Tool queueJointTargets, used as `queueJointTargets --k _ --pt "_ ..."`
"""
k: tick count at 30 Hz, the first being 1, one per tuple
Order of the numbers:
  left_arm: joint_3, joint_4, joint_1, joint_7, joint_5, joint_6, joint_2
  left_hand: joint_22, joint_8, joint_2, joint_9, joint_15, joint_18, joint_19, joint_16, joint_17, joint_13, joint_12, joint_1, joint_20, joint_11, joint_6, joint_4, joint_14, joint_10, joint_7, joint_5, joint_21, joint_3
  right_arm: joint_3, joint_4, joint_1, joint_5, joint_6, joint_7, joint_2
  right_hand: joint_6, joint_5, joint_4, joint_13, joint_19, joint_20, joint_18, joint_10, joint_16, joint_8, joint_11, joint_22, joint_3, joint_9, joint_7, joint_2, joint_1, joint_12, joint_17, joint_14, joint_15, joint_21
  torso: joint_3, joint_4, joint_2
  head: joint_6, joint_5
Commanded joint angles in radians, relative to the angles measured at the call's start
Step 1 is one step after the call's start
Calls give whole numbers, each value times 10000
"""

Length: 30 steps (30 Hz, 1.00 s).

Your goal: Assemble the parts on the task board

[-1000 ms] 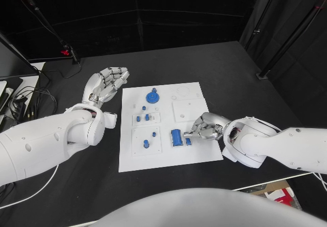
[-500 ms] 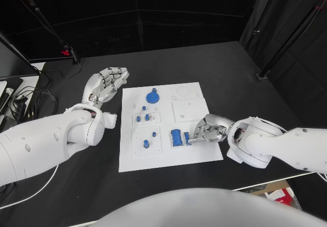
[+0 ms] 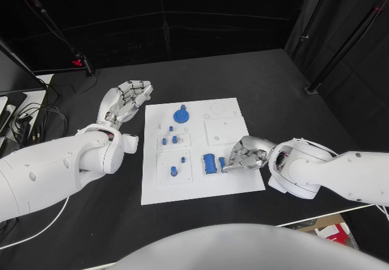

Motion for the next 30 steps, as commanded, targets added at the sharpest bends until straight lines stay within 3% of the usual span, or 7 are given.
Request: queueJointTargets --k 1,12,30 --pt "10 14 11 295 -3 67 1 -9 27 61 -9 -4 -91 -20 33 -11 -11 62 11 -8 -28 -68 -14 -84 -64 1171 28 56 -59 -1 -21 6 -187 178 -127 55 -2 -65 6 2614 1040 -49 -74 1058 25 64 -47 2635 51 16 -37 34 31 24 2635 1038 -64 33 -4 -5 4 1 10" --pt "10 10 8 293 -3 75 -3 -9 27 61 -9 -4 -91 -20 33 -11 -11 62 11 -8 -28 -68 -14 -84 -64 1171 28 56 -59 -2 -87 5 -559 651 -530 153 -51 -66 -5 2614 1040 -51 -74 1058 25 49 -43 2635 51 9 -30 6 89 24 2635 1038 -64 33 5 -6 -7 1 3" --pt "10 18 -8 289 -3 69 -8 -24 39 75 -12 -4 -91 -28 50 -31 -12 76 35 -7 -28 -76 -12 -90 -73 1172 38 57 -71 -1 -241 5 -950 608 -707 357 -35 -61 -19 2614 1040 -49 -74 1058 25 87 -52 2635 165 19 -45 118 307 24 2635 1038 -56 33 -2 -2 6 1 -9"
